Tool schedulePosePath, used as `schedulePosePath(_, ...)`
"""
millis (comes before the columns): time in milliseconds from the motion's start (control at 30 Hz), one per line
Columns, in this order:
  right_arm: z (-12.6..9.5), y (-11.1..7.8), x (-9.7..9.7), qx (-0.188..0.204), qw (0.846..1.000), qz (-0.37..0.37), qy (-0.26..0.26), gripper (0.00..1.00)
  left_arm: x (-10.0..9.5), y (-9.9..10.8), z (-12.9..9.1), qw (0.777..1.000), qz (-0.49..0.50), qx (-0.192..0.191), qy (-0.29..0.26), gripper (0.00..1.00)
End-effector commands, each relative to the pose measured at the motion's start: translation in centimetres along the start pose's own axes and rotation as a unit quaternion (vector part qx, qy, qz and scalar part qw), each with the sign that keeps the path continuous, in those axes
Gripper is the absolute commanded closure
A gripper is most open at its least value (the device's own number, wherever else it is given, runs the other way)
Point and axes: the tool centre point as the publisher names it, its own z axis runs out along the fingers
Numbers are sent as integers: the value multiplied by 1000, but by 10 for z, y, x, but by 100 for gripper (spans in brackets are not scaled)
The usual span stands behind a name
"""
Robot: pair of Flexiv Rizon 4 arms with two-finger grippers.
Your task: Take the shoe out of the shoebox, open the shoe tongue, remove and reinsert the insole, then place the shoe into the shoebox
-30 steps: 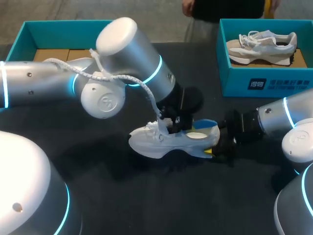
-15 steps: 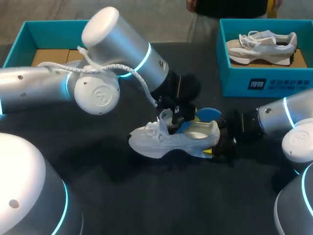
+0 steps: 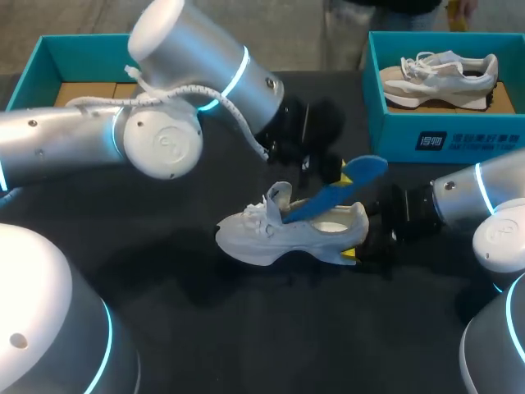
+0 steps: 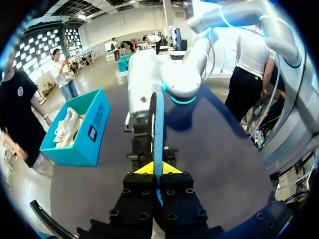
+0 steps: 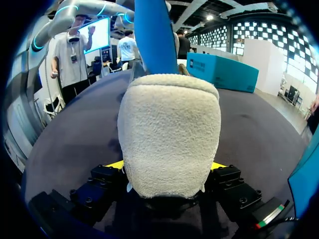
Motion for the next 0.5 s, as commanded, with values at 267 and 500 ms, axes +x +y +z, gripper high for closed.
schedulePosePath(267,6,-3,0,3,1000,1,-1,100,-2,-40,-36,999,2,21,28,100)
schedulePosePath(500,6,-3,0,3,1000,1,-1,100,7,-63,-58,997,16,49,54,100)
